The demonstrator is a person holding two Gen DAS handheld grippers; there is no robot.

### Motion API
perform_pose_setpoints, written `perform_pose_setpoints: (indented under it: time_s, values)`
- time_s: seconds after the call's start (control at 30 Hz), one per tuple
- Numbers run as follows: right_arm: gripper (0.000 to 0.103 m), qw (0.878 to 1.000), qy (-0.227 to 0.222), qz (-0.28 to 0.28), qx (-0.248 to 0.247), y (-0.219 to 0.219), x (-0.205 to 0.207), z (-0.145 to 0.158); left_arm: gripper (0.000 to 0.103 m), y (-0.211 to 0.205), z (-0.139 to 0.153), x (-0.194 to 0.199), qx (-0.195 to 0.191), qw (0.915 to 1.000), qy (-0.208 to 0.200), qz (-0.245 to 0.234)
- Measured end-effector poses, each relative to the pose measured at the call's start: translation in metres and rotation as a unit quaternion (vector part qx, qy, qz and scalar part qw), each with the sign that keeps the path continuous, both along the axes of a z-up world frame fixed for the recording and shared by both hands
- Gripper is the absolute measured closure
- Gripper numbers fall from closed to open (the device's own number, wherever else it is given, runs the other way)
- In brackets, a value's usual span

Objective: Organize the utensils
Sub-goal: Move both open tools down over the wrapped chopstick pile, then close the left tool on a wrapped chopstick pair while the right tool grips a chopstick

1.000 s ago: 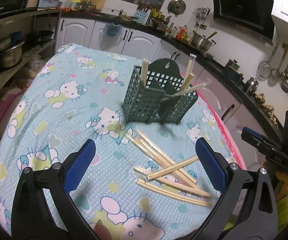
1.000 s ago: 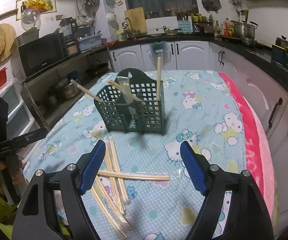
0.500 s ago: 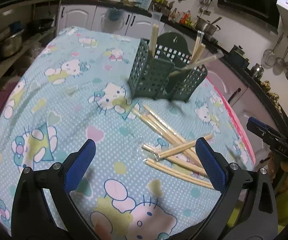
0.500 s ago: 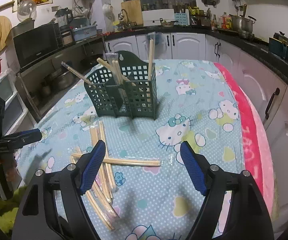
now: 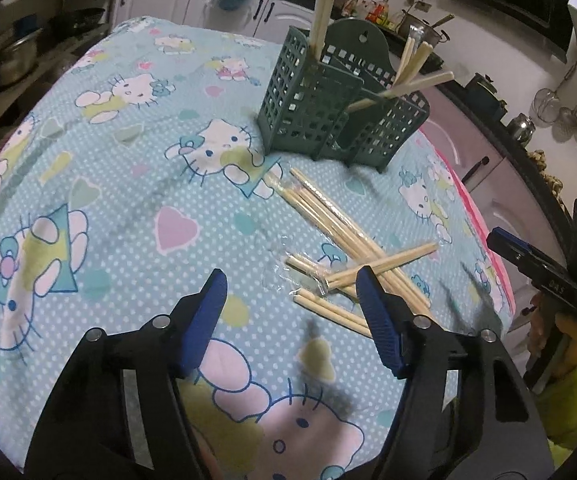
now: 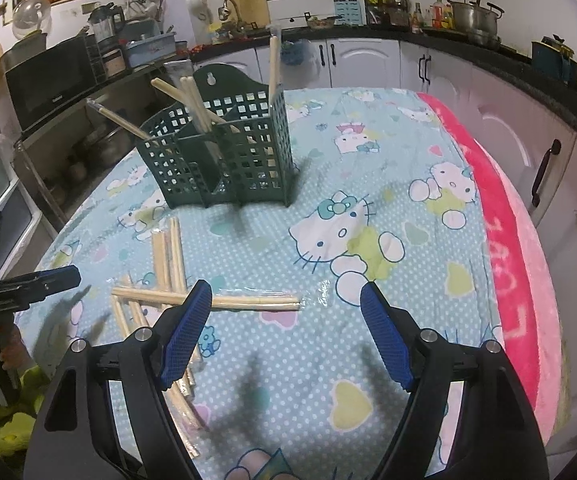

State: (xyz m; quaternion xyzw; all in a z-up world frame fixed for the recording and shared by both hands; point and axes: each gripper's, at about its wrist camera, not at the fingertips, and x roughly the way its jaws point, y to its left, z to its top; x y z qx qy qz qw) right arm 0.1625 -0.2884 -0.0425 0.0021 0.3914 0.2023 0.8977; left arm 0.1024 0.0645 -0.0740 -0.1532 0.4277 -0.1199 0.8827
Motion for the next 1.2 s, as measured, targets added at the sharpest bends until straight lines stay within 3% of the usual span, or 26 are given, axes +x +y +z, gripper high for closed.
perform_pose_setpoints:
  time_s: [0.1,0.23,0.37,0.57,0.9,1.03,1.1,1.17,1.2]
  values:
    - [0.03,1.0,0.001,-0.001,0.001,-0.002,0.001,-0.001,0.051,-0.003,-0.004,0.001,0.0,1.0,0.006,-0.005]
    - [0.031,1.0,0.003,-0.003,-0.001,-0.004,0.003,-0.005,0.051,-0.003,-0.008,0.001,-0.002,0.9999,0.013,-0.005]
    - [0.036,1.0,0.013,-0.002,-0.006,-0.006,0.009,-0.014,0.051,-0.003,-0.012,0.003,-0.003,0.9998,0.018,-0.006]
    - [0.046,0.999,0.042,0.004,-0.003,-0.007,0.021,-0.033,0.061,-0.004,-0.022,0.009,-0.006,0.9995,0.029,-0.009]
    - [0.06,0.997,0.07,0.01,0.011,0.001,0.041,-0.051,0.061,-0.005,-0.029,0.013,-0.004,0.9994,0.033,-0.009]
    - [0.069,0.997,0.079,0.014,0.006,0.007,0.045,-0.06,0.062,-0.006,-0.029,0.015,-0.003,0.9994,0.032,-0.01]
    - [0.074,0.997,0.076,0.013,0.005,0.007,0.044,-0.061,0.068,-0.006,-0.03,0.017,-0.003,0.9994,0.032,-0.009]
    - [0.091,0.997,0.075,0.011,0.003,0.006,0.044,-0.061,0.076,-0.005,-0.032,0.019,0.001,0.9994,0.034,-0.005]
    - [0.093,0.997,0.075,0.011,0.003,0.006,0.045,-0.061,0.081,-0.005,-0.032,0.02,0.002,0.9994,0.035,-0.004]
